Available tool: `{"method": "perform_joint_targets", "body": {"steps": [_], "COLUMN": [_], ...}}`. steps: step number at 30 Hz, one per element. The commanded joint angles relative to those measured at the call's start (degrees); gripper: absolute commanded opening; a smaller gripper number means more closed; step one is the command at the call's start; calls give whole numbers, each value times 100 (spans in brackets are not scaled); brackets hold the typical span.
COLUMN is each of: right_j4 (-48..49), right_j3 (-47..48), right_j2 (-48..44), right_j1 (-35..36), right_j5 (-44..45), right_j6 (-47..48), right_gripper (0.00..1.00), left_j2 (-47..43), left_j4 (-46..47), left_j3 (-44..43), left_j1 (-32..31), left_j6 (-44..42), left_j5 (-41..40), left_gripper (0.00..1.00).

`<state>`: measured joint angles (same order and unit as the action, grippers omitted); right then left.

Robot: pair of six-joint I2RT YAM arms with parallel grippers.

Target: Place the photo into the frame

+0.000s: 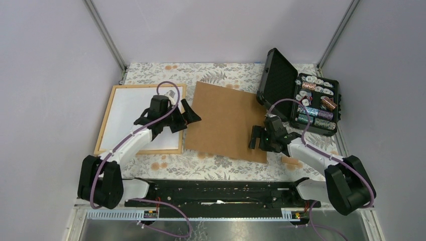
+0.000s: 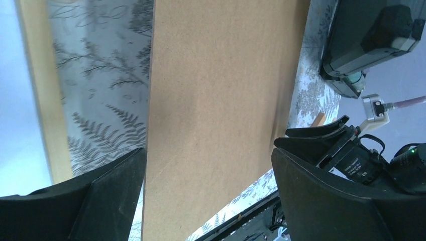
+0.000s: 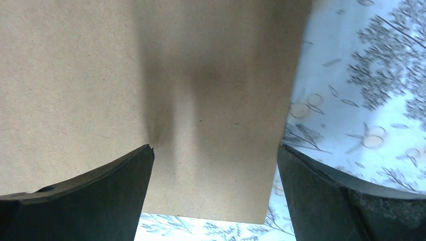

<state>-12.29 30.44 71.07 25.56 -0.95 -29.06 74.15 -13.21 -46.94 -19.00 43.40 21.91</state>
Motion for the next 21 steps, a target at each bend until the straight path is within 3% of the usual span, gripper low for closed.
{"method": "perform_joint_targets", "body": {"steps": [1,9,14,17,21], "right_j4": [1041,1657,1886,1915,1915], "right_j3": [-28,344,566,711,765], "right_j2": [595,1326,1715,1867,1875], "right_j1": [479,1120,1314,1328,1340], "right_j5": [-1599,-1563,-1497,-1525,-1469], "right_j6": [-517,-949,-1177,-1257,-1265], "right_gripper": [100,100,100,99,100], "left_j2": [-493,-1308,-1096,-870,-758], "left_j4": [133,-270,-615,-869,-1158], "left_j3": [395,807,779,734,617], "left_j1": [219,1301,1746,1821,1858], "left_j6": [543,441,56,-189,-455], "left_j5": [1294,1328,1084,569,-958], "left_gripper": [96,97,98,99,99]}}
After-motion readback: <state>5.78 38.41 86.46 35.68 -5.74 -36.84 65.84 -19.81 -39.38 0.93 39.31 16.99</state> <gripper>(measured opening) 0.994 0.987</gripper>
